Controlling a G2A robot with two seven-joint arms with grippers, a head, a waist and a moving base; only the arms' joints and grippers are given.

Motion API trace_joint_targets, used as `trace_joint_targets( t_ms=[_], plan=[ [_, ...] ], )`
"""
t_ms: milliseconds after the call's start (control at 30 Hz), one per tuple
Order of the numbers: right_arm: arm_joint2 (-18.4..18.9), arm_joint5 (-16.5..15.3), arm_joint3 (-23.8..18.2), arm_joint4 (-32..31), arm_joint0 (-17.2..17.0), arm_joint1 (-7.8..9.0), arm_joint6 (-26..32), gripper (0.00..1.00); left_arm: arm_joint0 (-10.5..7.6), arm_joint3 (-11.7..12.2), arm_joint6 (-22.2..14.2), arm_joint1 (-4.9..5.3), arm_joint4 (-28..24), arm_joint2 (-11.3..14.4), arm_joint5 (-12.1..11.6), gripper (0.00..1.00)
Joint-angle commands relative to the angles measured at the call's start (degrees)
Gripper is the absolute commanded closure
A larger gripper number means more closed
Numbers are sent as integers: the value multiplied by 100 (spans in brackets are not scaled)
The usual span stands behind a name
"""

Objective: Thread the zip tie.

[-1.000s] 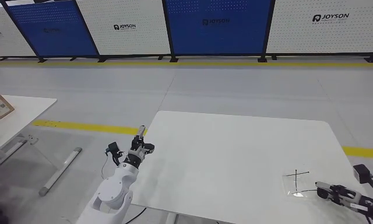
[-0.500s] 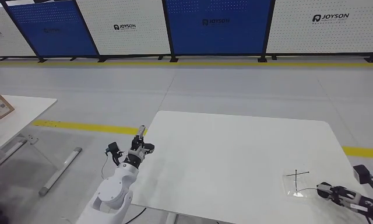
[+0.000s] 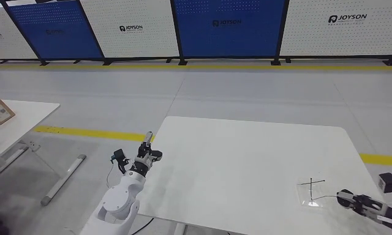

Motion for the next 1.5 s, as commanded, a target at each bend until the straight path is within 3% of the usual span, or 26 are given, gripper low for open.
trace_joint_targets(
  t_ms=[0, 133, 533, 700, 833, 967, 1367, 1467],
  plan=[
    [62, -31, 12, 182, -23, 9, 41, 100, 0, 0, 0, 0, 0, 0, 0, 0],
    [206, -119, -41, 590, -149, 30, 256, 100, 0, 0, 0, 0, 0, 0, 0, 0],
    [205, -112, -57, 604, -163, 31, 249, 100, 0, 0, 0, 0, 0, 0, 0, 0],
    [227, -175, -396, 918, -359, 12, 3, 100, 0, 0, 0, 0, 0, 0, 0, 0],
    [379, -169, -906, 1352, -625, 4, -119, 100, 0, 0, 0, 0, 0, 0, 0, 0],
    [377, 129, -1431, 1484, -791, 4, -155, 100, 0, 0, 0, 0, 0, 0, 0, 0],
    [377, 129, -1431, 1484, -791, 4, -155, 100, 0, 0, 0, 0, 0, 0, 0, 0],
    [192, 164, -1574, 1879, -826, -48, -343, 100, 0, 0, 0, 0, 0, 0, 0, 0]
  ],
)
